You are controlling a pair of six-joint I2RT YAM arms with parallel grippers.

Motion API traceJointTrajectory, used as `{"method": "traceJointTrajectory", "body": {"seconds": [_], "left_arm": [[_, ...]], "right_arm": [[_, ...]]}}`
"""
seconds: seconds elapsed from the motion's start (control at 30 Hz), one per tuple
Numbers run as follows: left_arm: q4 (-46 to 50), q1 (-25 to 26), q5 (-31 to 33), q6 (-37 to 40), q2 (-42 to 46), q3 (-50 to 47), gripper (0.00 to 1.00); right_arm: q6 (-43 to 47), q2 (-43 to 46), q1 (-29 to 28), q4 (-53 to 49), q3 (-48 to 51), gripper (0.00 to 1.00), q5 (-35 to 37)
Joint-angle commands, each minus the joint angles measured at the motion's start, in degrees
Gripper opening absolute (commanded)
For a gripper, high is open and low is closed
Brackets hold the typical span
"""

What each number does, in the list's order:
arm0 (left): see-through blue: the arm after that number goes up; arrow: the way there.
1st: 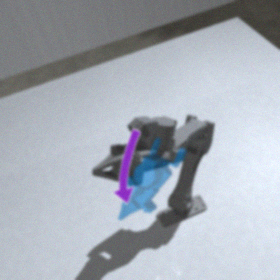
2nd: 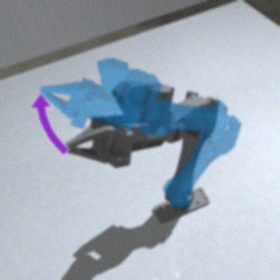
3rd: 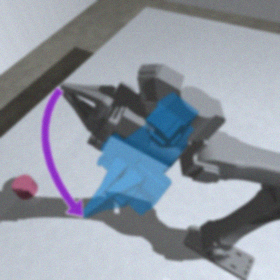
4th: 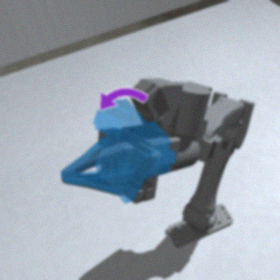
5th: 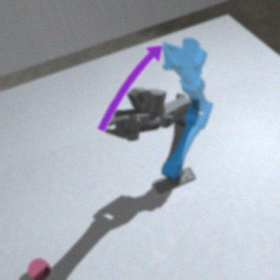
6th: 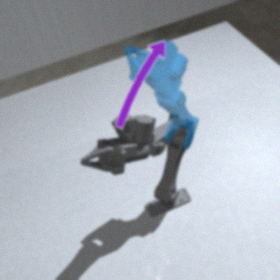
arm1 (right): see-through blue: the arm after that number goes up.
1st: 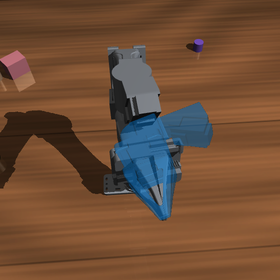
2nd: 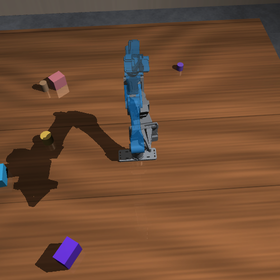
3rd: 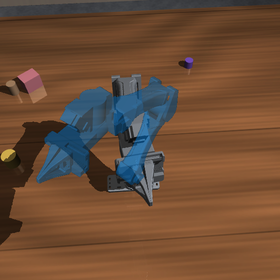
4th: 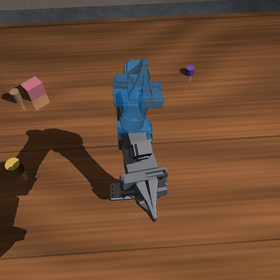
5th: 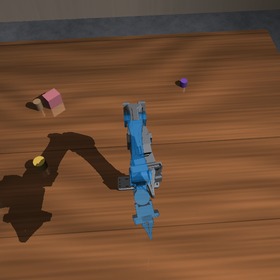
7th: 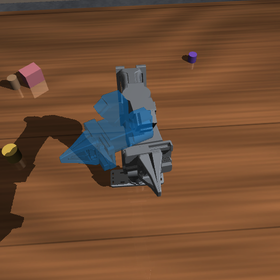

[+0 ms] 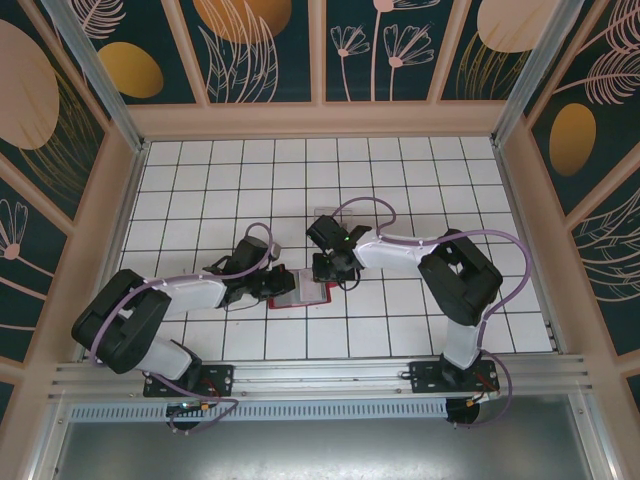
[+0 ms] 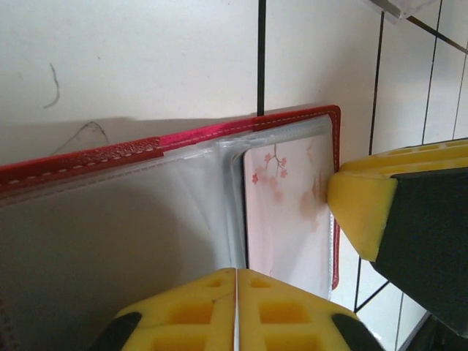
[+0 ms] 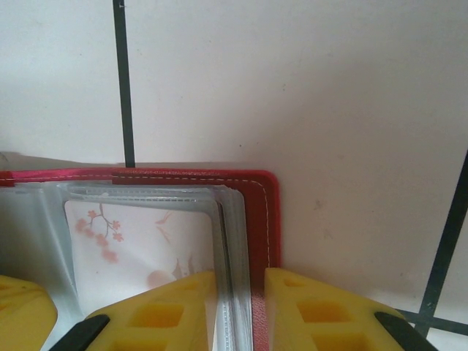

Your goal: Take the credit cards out of the card holder

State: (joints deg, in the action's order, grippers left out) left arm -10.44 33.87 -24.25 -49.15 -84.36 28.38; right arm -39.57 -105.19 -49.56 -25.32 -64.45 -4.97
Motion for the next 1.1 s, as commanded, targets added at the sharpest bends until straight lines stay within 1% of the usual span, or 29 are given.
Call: {"method": "traceJointTrajectory", "body": {"seconds": [0.0,0.27,0.4,0.57,0.7,0.8,0.93,1.07], "left_arm": [[-2.8,0.1,-2.7,0.4,-1.2,0.2,0.15],[-6.0,0.1,-4.7,0.1,-4.4,-0.2,0.19],[-6.8,0.1,-5.3,0.0,-4.6,-0.3,0.19],[-6.7,0.1,-5.5,0.1,-5.9,-0.3,0.17],[-7.2,0.1,-5.6,0.0,-6.8,-0.2,0.19],[-7.2,0.1,-5.4,0.0,-6.9,-0.1,0.19],[-7.4,0.1,-4.8,-0.2,-6.8,-0.1,0.12],[-6.3,0.1,-3.2,-0.1,-5.6,-0.2,0.05]], "right_arm": [[-0.4,-2.2,0.1,-4.5,2.0,0.24,2.5],[-0.5,-2.0,0.0,-4.5,2.1,0.24,2.3],[-0.5,-2.1,0.0,-4.6,2.0,0.24,2.2],[-0.4,-2.4,0.0,-4.6,1.7,0.23,1.9],[-0.3,-2.5,0.0,-4.5,1.7,0.23,1.7],[-0.3,-2.4,-0.1,-4.2,2.0,0.23,1.4],[-0.3,-2.4,-0.1,-3.1,2.7,0.21,0.1],[-0.5,-2.1,-0.1,-3.1,3.0,0.21,0.7]]}}
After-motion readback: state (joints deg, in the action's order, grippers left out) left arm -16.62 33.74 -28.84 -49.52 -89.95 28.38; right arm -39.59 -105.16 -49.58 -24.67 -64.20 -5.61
